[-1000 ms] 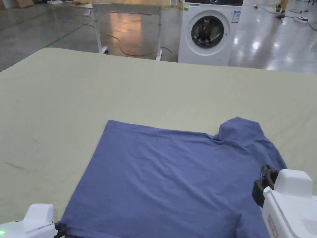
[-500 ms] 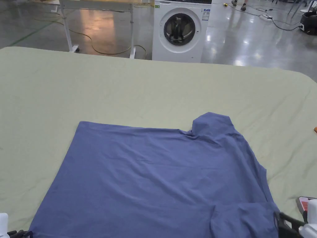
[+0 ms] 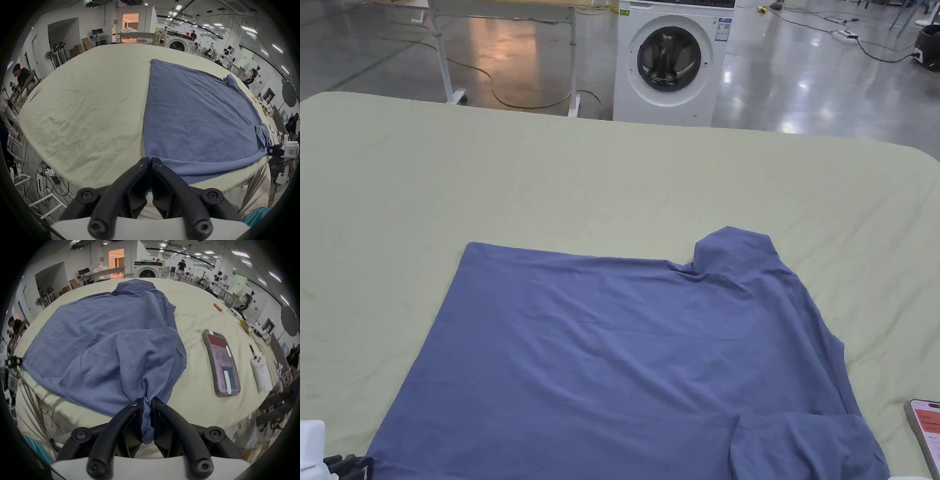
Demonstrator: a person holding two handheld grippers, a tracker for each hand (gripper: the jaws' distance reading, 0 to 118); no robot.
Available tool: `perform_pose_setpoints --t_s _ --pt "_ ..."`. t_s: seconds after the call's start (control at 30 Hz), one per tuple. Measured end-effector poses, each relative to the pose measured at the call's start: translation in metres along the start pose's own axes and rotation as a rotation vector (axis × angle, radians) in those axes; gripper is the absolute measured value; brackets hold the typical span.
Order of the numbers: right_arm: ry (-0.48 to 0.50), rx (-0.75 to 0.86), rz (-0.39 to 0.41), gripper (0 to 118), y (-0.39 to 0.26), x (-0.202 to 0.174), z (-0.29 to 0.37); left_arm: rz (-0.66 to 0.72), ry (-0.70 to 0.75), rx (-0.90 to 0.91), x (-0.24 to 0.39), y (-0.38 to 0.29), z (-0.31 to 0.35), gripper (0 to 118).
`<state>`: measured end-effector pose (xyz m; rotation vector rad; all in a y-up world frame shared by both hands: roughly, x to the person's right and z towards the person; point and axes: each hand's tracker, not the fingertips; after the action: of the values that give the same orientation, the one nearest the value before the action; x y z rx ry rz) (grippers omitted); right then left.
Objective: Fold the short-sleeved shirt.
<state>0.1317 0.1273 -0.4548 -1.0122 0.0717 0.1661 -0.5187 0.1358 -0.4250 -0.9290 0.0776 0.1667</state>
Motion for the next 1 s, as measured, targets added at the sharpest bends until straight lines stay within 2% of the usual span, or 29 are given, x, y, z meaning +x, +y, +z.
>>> perform_pose_setpoints --t_s 0.2,0.43,0.7,1.0 --pt "0.026 0.118 -0.077 8 0.031 0.015 0.03 -0.006 -0.038 0.092 0.005 0.031 0.014 0" --pt "0.034 0.219 -0.081 8 0.095 0.024 0.038 -0.032 -0.026 0.184 0.012 0.09 0.007 0" --pt "0.013 0.243 -0.116 8 0.171 0.028 -0.017 -0.025 0.001 0.225 0.017 0.152 -0.05 0" --pt "-0.015 0.12 -0.105 9 0.194 0.024 -0.094 -0.018 0.026 0.084 0.018 0.164 -0.124 0"
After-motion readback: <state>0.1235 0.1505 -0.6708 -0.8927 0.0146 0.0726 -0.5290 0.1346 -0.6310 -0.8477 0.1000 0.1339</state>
